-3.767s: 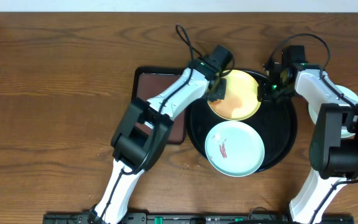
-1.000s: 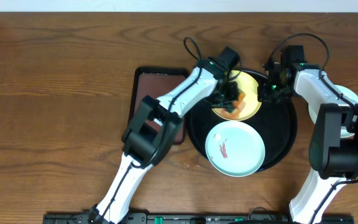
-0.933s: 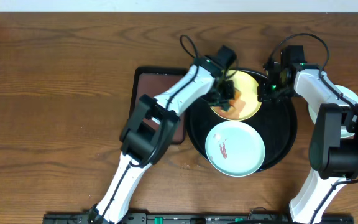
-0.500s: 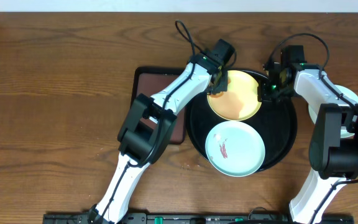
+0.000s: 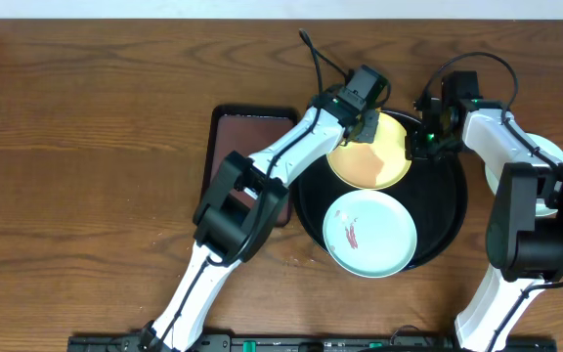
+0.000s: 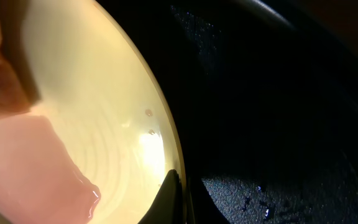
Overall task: Clean dirty plates on tray and stack at the side
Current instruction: 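Return the sponge to the brown tray and raise the left arm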
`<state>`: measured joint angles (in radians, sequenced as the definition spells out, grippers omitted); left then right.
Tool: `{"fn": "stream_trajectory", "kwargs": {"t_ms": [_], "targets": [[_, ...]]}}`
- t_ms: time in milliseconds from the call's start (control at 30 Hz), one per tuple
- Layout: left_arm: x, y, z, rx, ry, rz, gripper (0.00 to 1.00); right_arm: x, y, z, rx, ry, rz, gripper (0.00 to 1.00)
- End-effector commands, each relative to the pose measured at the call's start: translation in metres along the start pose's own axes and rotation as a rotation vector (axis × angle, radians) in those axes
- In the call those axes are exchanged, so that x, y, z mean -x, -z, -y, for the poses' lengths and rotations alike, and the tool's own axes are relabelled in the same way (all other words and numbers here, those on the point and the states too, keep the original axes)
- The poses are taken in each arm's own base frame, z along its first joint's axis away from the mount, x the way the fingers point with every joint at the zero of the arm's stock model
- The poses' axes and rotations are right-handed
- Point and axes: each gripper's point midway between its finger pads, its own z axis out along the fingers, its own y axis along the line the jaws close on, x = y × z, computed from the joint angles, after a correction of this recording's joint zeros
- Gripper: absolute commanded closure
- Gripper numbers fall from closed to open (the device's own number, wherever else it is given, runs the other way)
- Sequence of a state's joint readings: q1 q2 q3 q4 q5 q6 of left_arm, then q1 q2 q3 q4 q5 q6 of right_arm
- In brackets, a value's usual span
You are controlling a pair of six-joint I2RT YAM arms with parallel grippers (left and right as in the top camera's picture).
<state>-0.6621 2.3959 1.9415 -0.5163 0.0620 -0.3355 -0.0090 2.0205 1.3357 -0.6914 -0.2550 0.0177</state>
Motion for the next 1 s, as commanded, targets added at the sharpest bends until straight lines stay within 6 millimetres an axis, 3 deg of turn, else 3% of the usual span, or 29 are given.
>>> {"fn": "stream_trajectory", "kwargs": {"t_ms": [0,100,200,333,433,667,833,967], "targets": [[-0.004,-0.008,-0.053,0.107,0.0,-0.045,0.92,0.001,0.006,0.002,-0.019,0.015,0.007,0.98],[-0.005,-0.006,-0.074,0.131,0.008,-0.071,0.93,0.0,0.006,0.002,-0.019,0.015,0.007,0.99],[-0.014,-0.003,-0.082,0.125,0.03,-0.121,0.93,0.001,0.007,0.002,-0.019,0.016,0.008,0.99],[-0.037,0.009,-0.052,-0.026,0.079,-0.238,0.93,0.002,0.008,0.002,-0.018,0.016,0.013,0.99],[-0.04,0.024,-0.039,-0.07,0.128,-0.267,0.93,0.002,0.008,0.002,-0.018,0.017,0.014,0.99],[-0.01,0.122,-0.034,-0.086,0.147,-0.184,0.92,0.003,0.008,0.002,-0.018,0.018,0.021,0.99],[-0.02,0.176,-0.068,0.03,0.185,-0.204,0.92,0.003,0.008,0.002,-0.018,0.018,0.021,0.99],[-0.041,0.19,-0.122,0.221,0.213,-0.28,0.89,0.003,0.008,0.002,-0.017,0.018,0.02,0.99]]}}
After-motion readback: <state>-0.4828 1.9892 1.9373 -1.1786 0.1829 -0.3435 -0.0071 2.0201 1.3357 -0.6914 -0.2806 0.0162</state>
